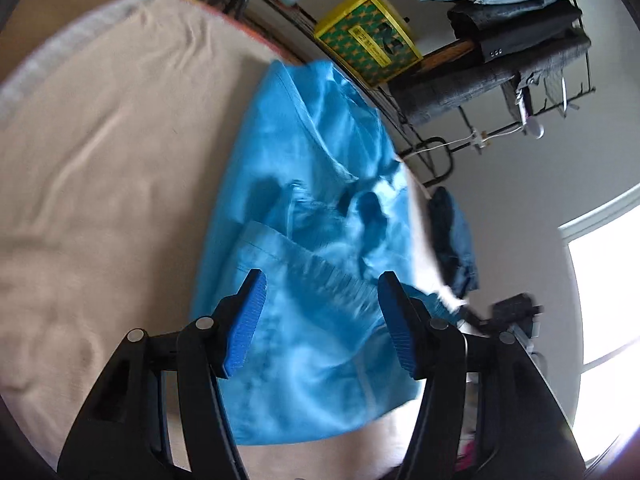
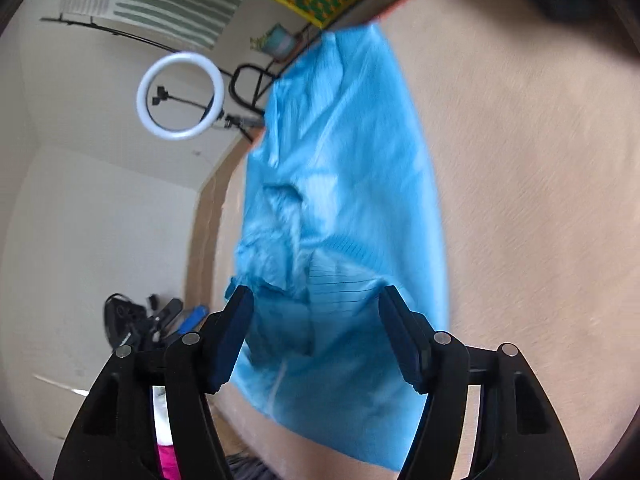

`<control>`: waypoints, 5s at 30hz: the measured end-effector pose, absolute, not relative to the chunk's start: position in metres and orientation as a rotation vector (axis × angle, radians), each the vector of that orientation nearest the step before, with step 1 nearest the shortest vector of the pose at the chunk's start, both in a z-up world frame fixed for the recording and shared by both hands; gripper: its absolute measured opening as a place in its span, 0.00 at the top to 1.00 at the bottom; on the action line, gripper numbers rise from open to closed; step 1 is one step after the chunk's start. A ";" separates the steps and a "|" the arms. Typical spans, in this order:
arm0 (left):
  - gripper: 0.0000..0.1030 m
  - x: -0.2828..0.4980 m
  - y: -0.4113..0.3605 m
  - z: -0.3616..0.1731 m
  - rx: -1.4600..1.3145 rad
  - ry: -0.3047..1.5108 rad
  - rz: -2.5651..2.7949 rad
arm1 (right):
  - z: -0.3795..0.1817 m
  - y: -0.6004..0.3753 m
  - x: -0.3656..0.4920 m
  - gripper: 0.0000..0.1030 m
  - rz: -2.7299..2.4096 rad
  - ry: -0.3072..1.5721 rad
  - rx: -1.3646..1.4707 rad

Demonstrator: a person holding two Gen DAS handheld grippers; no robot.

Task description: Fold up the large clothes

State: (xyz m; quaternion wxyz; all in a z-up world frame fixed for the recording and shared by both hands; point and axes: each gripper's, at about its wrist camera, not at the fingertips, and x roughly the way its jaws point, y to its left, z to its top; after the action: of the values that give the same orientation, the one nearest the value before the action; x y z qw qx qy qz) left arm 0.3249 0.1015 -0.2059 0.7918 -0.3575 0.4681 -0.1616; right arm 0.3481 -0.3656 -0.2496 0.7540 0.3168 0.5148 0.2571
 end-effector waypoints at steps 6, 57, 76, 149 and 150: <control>0.43 0.323 0.107 -0.230 -0.684 1.063 -0.319 | -0.253 -0.370 0.335 0.47 0.508 1.124 0.486; 0.71 0.340 0.038 -0.221 -0.245 1.033 -0.374 | -0.228 -0.310 0.338 0.90 0.545 1.044 0.146; 0.40 0.563 0.086 -0.184 -0.364 0.933 -0.443 | -0.209 -0.359 0.548 0.50 0.597 0.954 0.221; 1.00 0.347 0.029 -0.093 -0.292 0.824 -0.519 | -0.126 -0.256 0.358 0.98 0.724 0.862 -0.042; 1.00 0.336 0.028 -0.099 -0.291 0.831 -0.521 | -0.133 -0.256 0.346 0.98 0.726 0.873 -0.048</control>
State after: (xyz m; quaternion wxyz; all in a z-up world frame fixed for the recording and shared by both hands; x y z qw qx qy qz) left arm 0.3359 0.0285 -0.0985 0.8720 -0.1393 0.3977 -0.2493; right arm 0.3457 -0.2557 -0.1330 0.8428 -0.0227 0.4135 0.3438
